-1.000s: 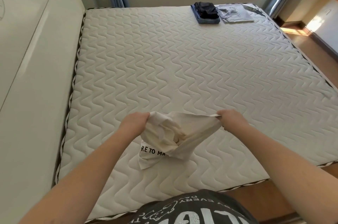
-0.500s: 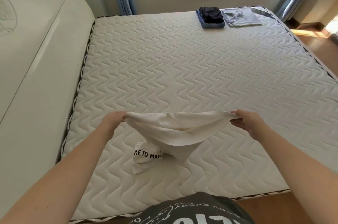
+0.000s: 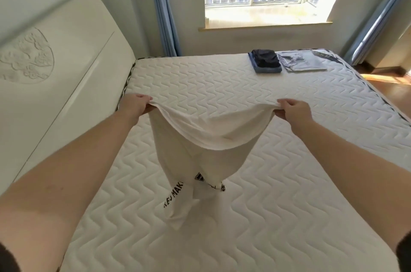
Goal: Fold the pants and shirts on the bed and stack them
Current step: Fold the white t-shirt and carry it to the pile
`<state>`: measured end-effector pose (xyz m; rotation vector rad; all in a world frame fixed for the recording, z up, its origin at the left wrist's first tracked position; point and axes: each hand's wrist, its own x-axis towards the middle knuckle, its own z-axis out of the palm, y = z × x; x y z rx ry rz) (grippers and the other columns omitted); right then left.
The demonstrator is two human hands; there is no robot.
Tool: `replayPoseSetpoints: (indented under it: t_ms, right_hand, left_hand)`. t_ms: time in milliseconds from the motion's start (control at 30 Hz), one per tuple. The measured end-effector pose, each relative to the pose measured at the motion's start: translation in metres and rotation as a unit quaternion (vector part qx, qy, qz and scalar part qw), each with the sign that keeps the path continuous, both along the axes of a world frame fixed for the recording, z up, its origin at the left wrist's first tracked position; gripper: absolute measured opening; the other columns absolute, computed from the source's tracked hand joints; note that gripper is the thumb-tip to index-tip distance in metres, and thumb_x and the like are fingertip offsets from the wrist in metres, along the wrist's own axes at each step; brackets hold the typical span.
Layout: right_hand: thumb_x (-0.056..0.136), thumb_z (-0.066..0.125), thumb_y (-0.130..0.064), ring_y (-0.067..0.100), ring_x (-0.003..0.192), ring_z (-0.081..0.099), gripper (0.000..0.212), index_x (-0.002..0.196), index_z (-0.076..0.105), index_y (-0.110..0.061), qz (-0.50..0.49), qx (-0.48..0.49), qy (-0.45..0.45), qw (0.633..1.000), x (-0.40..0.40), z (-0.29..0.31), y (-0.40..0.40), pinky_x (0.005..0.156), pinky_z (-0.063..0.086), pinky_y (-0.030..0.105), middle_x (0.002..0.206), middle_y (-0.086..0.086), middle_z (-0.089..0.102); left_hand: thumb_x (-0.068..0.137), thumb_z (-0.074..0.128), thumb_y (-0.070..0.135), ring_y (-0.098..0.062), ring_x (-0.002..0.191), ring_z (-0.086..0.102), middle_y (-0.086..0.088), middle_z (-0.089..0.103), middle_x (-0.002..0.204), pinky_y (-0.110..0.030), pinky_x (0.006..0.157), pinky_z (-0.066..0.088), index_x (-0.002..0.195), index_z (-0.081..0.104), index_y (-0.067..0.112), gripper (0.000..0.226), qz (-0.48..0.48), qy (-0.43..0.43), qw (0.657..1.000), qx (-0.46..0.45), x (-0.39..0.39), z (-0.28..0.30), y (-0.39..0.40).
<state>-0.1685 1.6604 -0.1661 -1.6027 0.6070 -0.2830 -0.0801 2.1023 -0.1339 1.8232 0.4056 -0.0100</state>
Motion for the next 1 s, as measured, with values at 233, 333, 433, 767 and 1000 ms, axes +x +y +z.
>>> replayPoseSetpoints:
  t_ms: [233,333,433,767,1000]
  right_hand:
    - [0.094,0.063,-0.016,0.02,0.075,0.07,0.024,0.111,0.069,-0.001,-0.035,-0.059,-0.111,0.991,0.067,0.118,-0.044,0.083,0.059,0.031,0.107,0.021,0.069]
    - [0.096,0.06,-0.014,0.014,0.069,0.07,0.026,0.116,0.067,0.0,-0.038,-0.08,-0.137,0.987,0.074,0.152,-0.066,0.075,0.059,0.02,0.107,0.023,0.067]
    - [0.098,0.055,-0.009,0.006,0.057,0.069,0.025,0.117,0.065,0.004,-0.028,-0.082,-0.144,0.986,0.079,0.16,-0.079,0.067,0.057,0.014,0.103,0.02,0.064]
    - [0.097,0.057,-0.006,0.018,0.068,0.067,0.026,0.12,0.062,0.004,-0.07,0.043,0.056,0.995,0.003,-0.038,-0.076,0.059,0.058,0.019,0.107,0.024,0.061]
    - [0.102,0.05,-0.011,0.023,0.084,0.061,0.032,0.125,0.053,0.01,-0.048,0.131,0.288,0.948,-0.142,-0.223,-0.049,0.082,0.056,0.03,0.103,0.018,0.062]
  left_hand:
    - [0.093,0.064,0.027,-0.013,0.047,0.066,-0.007,0.066,0.069,-0.021,0.043,0.054,0.082,0.057,0.004,0.026,0.098,-0.1,0.988,-0.061,0.063,0.115,0.042]
    - [0.096,0.059,0.03,-0.016,0.05,0.067,-0.009,0.063,0.077,-0.023,0.044,0.054,0.08,0.054,0.007,0.028,0.102,-0.13,0.982,-0.089,0.074,0.145,0.052]
    - [0.095,0.057,0.016,-0.011,0.045,0.066,-0.007,0.066,0.069,-0.022,0.047,0.056,0.077,0.055,0.007,0.021,0.06,-0.121,0.986,-0.097,0.077,0.15,0.049]
    - [0.099,0.054,0.004,-0.018,0.063,0.064,-0.017,0.061,0.1,-0.021,0.047,0.056,0.118,0.058,0.001,0.02,0.069,0.073,0.989,-0.112,-0.003,-0.066,0.046]
    - [0.105,0.046,0.017,-0.02,0.074,0.066,-0.015,0.062,0.108,-0.025,0.045,0.057,0.124,0.053,-0.003,0.029,0.111,0.284,0.948,-0.095,-0.144,-0.256,0.077]
